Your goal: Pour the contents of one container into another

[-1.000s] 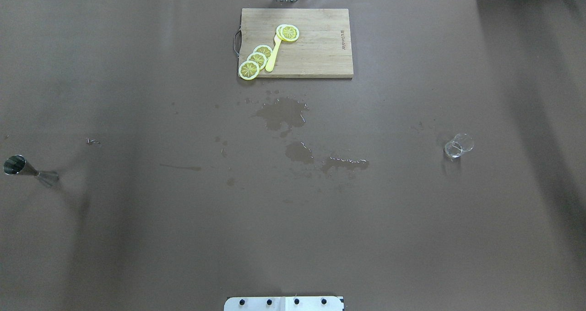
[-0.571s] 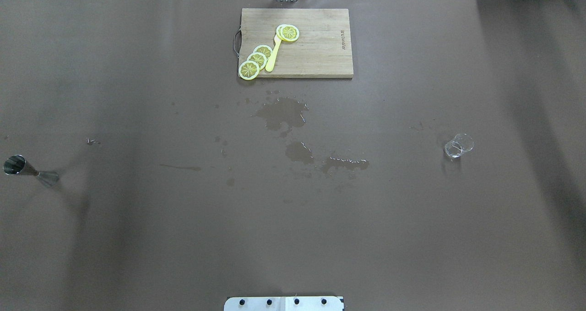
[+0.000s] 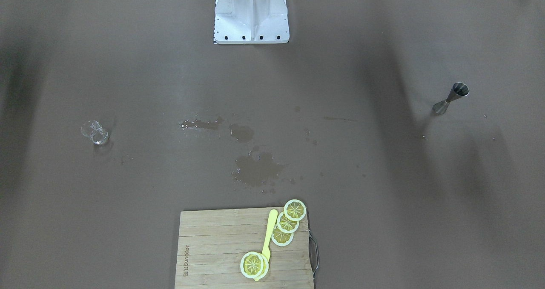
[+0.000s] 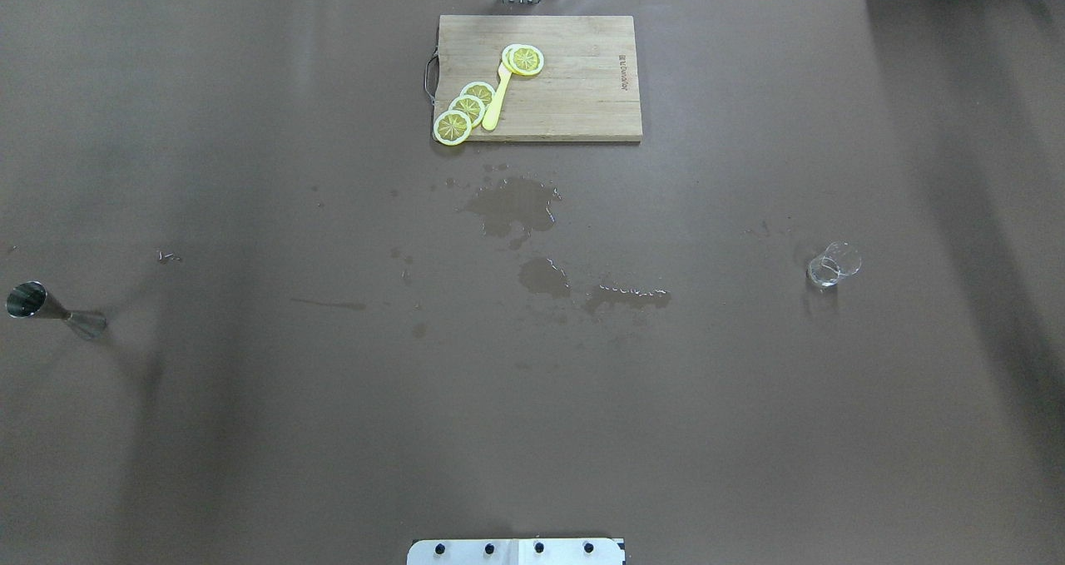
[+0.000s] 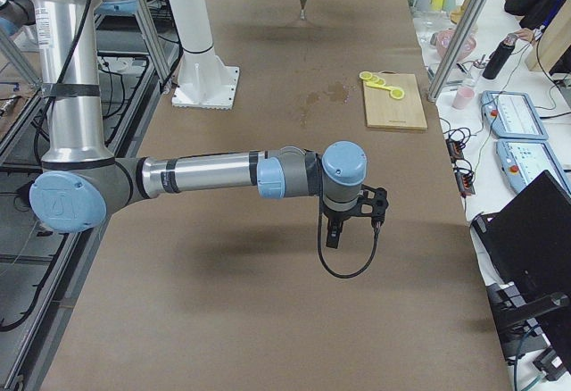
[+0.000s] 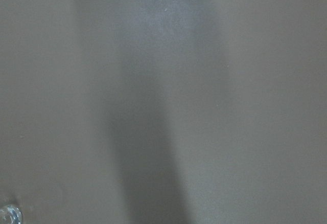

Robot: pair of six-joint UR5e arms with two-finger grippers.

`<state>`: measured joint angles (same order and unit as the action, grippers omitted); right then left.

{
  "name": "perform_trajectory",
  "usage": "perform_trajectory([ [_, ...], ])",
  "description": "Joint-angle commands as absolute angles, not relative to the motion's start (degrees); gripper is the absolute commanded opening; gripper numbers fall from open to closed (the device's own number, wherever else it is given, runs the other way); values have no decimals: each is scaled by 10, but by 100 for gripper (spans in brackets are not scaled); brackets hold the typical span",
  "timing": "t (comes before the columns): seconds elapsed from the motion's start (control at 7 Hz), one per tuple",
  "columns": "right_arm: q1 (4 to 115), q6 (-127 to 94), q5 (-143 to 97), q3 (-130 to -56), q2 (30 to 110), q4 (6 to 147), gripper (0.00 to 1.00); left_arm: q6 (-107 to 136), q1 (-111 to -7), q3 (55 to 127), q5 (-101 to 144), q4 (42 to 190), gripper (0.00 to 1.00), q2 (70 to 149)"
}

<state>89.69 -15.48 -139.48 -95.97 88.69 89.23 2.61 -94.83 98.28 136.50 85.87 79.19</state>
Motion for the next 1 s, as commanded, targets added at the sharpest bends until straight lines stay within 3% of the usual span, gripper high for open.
perform_trajectory([
  [0.0,878,-162,-1411,-926,909,773,100,25,-948,983,1365,859,99,793],
  [0.86,798,-163,-1464,-885,936,436,100,26,-948,979,1366,859,99,793],
])
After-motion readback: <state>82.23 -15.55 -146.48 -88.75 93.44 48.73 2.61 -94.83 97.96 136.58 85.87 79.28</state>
